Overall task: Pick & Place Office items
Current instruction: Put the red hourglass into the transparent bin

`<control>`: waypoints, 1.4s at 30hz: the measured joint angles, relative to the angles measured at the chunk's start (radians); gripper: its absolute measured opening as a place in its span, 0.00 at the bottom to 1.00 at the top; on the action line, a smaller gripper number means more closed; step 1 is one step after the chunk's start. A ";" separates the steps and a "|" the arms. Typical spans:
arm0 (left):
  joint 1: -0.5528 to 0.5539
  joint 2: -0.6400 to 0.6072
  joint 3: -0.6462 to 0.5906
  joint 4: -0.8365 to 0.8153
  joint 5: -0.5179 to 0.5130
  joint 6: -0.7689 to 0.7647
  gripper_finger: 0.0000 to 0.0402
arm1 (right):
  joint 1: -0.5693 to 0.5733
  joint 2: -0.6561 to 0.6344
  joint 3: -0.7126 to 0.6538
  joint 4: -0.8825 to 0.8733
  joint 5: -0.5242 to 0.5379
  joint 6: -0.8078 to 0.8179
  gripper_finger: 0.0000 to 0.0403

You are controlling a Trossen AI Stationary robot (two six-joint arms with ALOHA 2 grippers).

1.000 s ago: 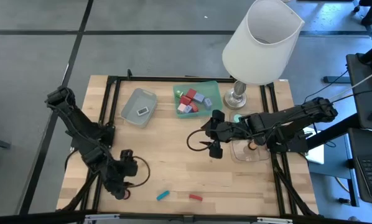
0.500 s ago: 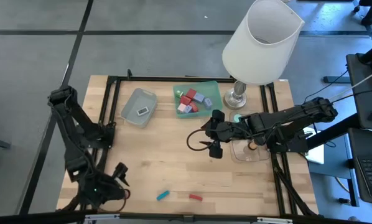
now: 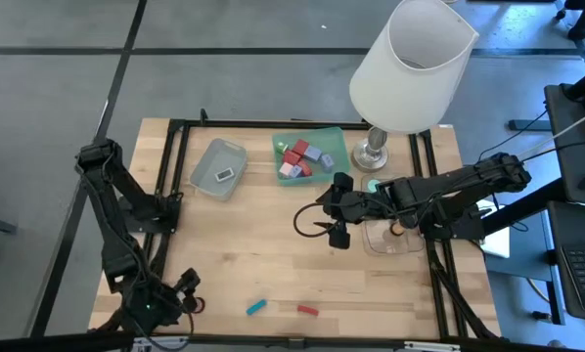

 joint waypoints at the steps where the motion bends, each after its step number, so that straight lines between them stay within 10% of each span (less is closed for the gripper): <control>1: -0.003 0.001 0.000 0.000 -0.013 0.018 0.75 | 0.000 0.000 0.000 0.000 0.000 0.000 0.72; 42: -0.019 0.003 -0.172 0.144 -0.042 -0.020 0.82 | 0.000 0.000 0.000 0.000 0.000 0.000 0.72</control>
